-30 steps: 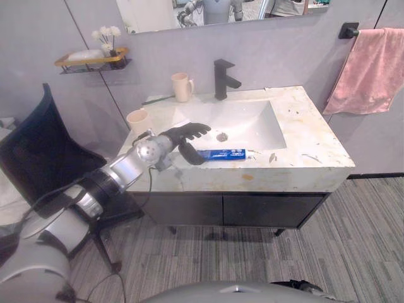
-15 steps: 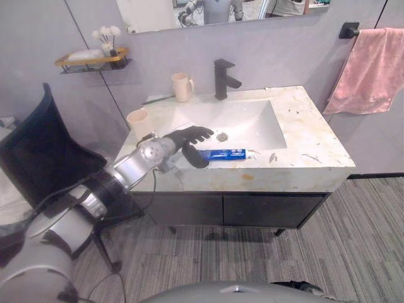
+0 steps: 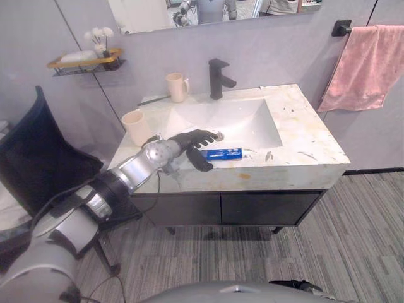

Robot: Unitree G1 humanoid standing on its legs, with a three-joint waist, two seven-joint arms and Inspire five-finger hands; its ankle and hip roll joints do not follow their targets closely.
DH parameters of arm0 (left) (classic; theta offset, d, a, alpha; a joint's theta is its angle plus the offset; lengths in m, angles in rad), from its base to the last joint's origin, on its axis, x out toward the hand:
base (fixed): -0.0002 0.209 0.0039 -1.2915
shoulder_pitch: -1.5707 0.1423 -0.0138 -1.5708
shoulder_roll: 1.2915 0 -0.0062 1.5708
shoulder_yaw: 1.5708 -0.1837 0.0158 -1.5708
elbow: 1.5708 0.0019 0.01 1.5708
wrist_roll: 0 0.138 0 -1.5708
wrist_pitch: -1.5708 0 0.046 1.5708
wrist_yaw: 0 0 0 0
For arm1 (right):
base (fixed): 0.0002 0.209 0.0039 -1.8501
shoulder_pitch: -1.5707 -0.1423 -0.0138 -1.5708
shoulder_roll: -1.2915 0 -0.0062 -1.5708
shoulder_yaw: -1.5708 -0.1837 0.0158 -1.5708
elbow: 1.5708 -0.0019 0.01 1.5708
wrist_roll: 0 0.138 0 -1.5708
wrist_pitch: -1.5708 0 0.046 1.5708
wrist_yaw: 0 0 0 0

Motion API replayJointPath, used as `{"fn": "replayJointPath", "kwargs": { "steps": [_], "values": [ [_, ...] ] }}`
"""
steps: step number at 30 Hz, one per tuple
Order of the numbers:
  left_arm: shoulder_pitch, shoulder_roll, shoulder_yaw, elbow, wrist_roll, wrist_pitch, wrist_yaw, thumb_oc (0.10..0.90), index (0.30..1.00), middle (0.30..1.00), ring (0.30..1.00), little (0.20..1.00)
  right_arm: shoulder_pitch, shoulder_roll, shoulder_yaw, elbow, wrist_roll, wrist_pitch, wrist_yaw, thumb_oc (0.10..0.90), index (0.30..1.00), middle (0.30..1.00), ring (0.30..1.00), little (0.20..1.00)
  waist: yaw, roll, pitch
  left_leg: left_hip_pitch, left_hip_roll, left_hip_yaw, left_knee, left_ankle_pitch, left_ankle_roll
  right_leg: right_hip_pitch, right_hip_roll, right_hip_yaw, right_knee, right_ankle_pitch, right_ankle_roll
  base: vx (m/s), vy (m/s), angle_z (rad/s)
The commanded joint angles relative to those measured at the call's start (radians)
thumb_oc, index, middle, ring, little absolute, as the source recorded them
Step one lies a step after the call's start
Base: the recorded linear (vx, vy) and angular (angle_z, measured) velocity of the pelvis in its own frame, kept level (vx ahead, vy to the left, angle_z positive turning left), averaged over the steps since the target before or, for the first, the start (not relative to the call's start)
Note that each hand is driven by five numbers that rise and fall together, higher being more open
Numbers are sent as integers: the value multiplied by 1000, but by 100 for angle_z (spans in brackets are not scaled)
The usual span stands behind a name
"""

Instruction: Organize the bathroom.

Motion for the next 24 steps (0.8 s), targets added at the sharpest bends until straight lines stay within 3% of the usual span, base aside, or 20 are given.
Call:
{"fn": "replayJointPath", "kwargs": {
  "steps": [1,2,6,21,22,24],
  "values": [
    [-211,47,70,32,31,-32,26,692,738,738,738,738,-28,19,-5,80,22,-12,-21,800,900,900,900,900,12,-22,17,18,-36,93,56,-82,38,6,51,90,49,-118,4,0,0,0],
    [-212,46,70,34,35,-29,23,540,509,509,509,509,-28,18,-8,79,21,-13,-21,800,900,900,900,900,11,-21,19,17,-36,94,57,-83,38,4,51,90,51,-119,4,30,6,0],
    [-211,45,68,29,45,-13,15,400,300,300,300,300,-27,17,-11,81,26,-18,-25,800,900,900,900,900,10,-19,20,17,-37,95,56,-84,38,3,49,89,53,-120,5,0,0,0],
    [-206,45,73,33,53,7,26,400,300,300,300,300,-22,6,-34,98,25,-29,-19,800,900,900,900,900,10,-13,26,17,-44,92,54,-84,40,1,44,80,60,-122,8,0,0,0],
    [-206,45,74,33,50,8,28,466,399,399,399,399,-22,6,-34,99,25,-30,-18,800,900,900,900,900,11,-13,26,17,-44,91,53,-85,40,2,43,78,59,-122,8,0,0,0],
    [-208,46,77,31,51,13,29,500,451,451,451,451,-23,7,-34,100,22,-29,-17,800,900,900,900,900,12,-13,26,17,-46,90,53,-85,40,3,42,77,57,-121,8,0,0,0]
  ]
}}
